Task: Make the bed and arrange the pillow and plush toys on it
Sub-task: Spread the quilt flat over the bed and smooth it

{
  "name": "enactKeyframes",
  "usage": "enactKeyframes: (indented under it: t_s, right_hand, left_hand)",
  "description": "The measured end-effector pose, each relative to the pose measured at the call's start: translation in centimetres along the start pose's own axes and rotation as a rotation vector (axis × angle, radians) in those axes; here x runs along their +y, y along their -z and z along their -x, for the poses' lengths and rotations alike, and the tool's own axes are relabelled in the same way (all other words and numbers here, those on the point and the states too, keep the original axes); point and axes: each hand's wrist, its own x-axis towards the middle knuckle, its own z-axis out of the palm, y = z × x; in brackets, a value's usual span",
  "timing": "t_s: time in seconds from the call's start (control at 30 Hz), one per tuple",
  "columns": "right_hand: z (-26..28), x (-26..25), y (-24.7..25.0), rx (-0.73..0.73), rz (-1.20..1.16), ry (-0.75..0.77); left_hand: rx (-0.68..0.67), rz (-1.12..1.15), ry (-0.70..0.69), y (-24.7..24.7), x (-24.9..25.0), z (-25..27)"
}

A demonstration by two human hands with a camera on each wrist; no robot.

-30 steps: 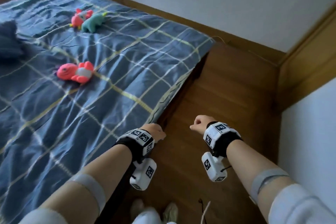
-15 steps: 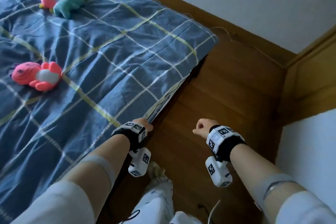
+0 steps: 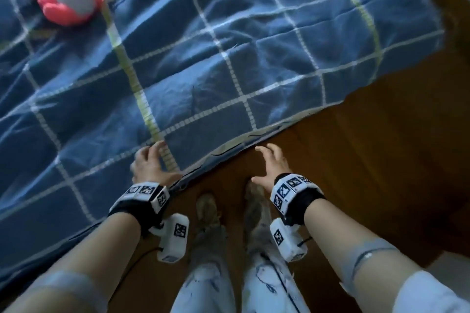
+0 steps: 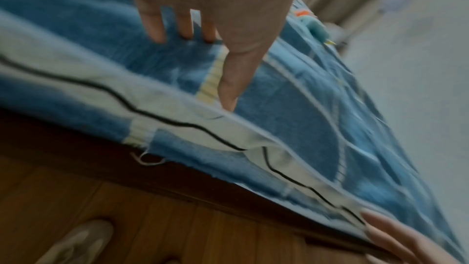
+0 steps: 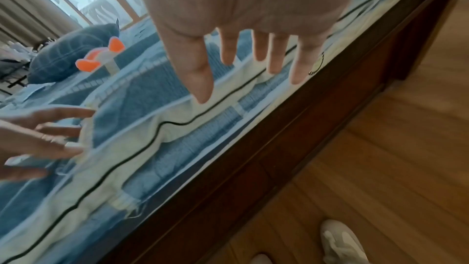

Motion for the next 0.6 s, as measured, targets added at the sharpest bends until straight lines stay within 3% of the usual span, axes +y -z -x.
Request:
enactKeyframes:
  t_s: [0.13,0.27,0.37,0.47,0.6]
  right_hand:
    - [-5.6,1.5,0.8,0.108,0.313,0.150]
    - [-10.8,1.2,1.8,0.147,0.754,0.336]
    - [-13.4,0.9,2.9,0.205,0.738,0.381]
    - [-14.7,0.3,4.6,0.265,0.732,0.399]
    - [-14.7,-0.7,7.2,0.192,0.707,0.442]
  left_hand:
    - [0.027,0.002,0.070,-3.3,-1.9,-2.6]
    - [0.172,-0.045,0.160,-6.5,-1.0,-3.4]
    - [0.278,-0.111,0.182,-6.7,-0.4,-4.3]
    - [0.286,-0.099,0.130,-5.2,-0.6,-4.9]
    - [0.265,0.059,0.068,-2.9,-0.8,-2.2]
